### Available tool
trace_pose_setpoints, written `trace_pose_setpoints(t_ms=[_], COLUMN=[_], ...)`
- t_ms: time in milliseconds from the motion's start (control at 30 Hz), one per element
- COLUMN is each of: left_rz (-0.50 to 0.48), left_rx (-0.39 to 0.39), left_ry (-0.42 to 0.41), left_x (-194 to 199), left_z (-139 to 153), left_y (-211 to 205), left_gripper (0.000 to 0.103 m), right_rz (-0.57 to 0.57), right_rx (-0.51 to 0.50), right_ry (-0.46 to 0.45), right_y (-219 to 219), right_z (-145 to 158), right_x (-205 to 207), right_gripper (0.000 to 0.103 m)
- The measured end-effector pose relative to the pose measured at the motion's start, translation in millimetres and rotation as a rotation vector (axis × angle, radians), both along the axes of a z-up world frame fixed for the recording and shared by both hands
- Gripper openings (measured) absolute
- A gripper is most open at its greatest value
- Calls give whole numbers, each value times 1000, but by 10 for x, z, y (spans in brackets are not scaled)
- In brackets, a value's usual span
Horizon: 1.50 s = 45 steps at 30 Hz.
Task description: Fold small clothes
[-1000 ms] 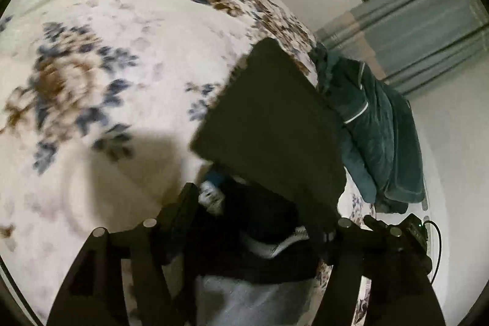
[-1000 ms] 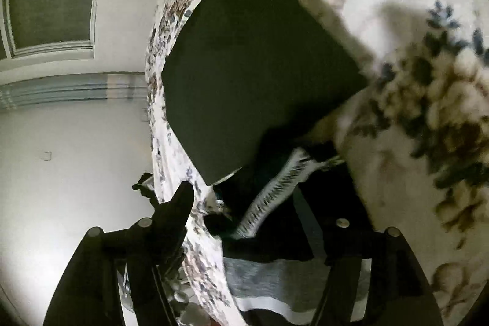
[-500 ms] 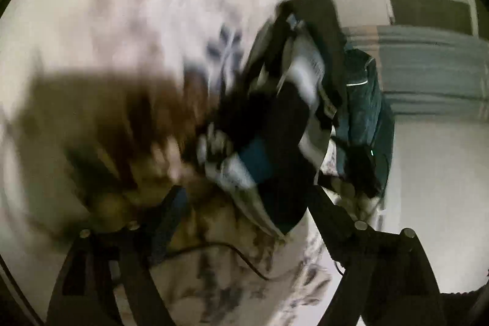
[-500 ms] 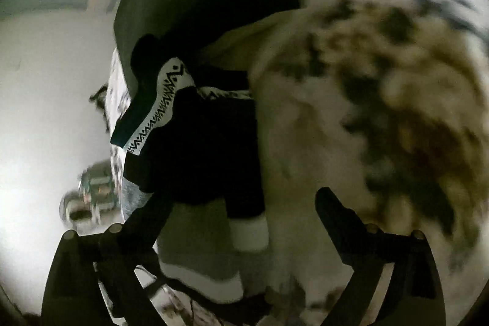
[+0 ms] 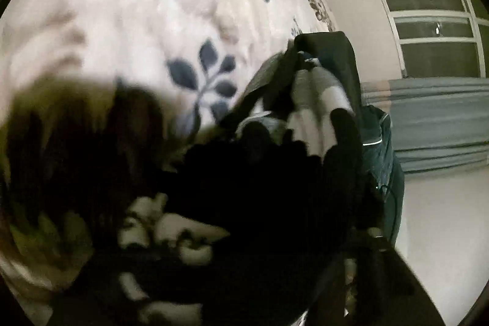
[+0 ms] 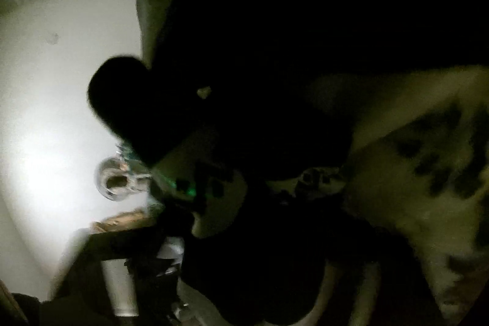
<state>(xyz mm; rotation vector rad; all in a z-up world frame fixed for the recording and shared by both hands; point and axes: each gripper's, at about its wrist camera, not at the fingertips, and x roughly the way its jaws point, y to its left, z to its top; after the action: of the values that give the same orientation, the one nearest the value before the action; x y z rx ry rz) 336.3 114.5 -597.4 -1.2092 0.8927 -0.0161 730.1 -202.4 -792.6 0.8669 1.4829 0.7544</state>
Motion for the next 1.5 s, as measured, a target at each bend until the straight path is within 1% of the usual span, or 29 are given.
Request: trace_pose_setpoints(t_ms=[100,233,300,367,400,467,533,567,600,633,667,700,767,800,833,933,1000,1033,1100,1133,1200,1233,1267,1300,1333,1400,1433,1467,1500], left_rz=[-66,-172,-244,-369,-437,-594,-699,-742,-742,-719,-669,-625,-542,-505,-480,-415,-421,-417,-425,-436,-466,-475,-469,-458,-445,-422,-415,-404,-395], left_rx=[26,11,29,47,51,122,197,200,193,167,119,107,124,146,177,340,483,519,590,612,702,711,725,737,733,715,725,744,759], left_ry=[-20,-4,-10,-15,-7,56,148,216,265,274,258,250,234,219,209,219,272,292,379,407,525,540,517,500,494,490,501,512,519], left_x=[114,270,384,490,540,567,541,497,442,371,286,238,56,-55,-177,-575,-885,-965,-1147,-1207,-1320,-1322,-1329,-1321,-1293,-1228,-1202,-1171,-1156], left_z=[200,521,728,861,868,745,496,272,102,39,11,38,209,333,448,784,850,818,578,473,102,1,-59,-81,-110,-185,-220,-245,-251], left_y=[116,386,501,532,524,403,298,256,263,289,344,389,484,537,575,720,758,759,774,762,712,685,661,646,637,624,610,586,568], left_gripper=[28,27,27,27,28,35,52,56,63,68,68,68,68,69,69,69,69,69,69,69,69,72,76,84,93,103,103,103,103], right_rz=[-104,-317,-423,-512,-536,-576,-587,-582,-565,-544,-536,-537,-508,-495,-460,-350,-296,-271,-229,-208,-189,-191,-194,-203,-209,-197,-185,-149,-110], right_rx=[-37,-26,-21,-40,-66,-117,-172,-205,-228,-243,-236,-227,-268,-270,-271,-303,-338,-366,-427,-458,-526,-548,-561,-582,-592,-603,-600,-592,-582], right_ry=[-51,-29,-17,-6,-7,29,83,138,177,216,258,271,290,301,323,377,388,379,335,293,200,144,101,59,32,-10,-20,-22,-14], right_y=[-30,-163,-192,-182,-153,-88,-61,-14,11,35,24,39,-30,-63,-88,-169,-145,-128,-194,-197,-260,-255,-259,-237,-214,-102,-59,58,142], right_z=[119,351,549,752,834,897,805,667,563,467,361,338,389,416,442,490,628,718,832,877,1069,1119,1123,1112,1102,967,911,822,734], right_x=[-208,-805,-1328,-1913,-2155,-2659,-2964,-3107,-3173,-3198,-3289,-3337,-3445,-3453,-3532,-3810,-3942,-4016,-3892,-3751,-3523,-3372,-3191,-2981,-2831,-2447,-2324,-2181,-2093], right_gripper=[20,19,18,18,18,18,19,23,23,25,30,42,57,58,58,58,59,60,66,67,66,66,66,66,66,66,66,64,27])
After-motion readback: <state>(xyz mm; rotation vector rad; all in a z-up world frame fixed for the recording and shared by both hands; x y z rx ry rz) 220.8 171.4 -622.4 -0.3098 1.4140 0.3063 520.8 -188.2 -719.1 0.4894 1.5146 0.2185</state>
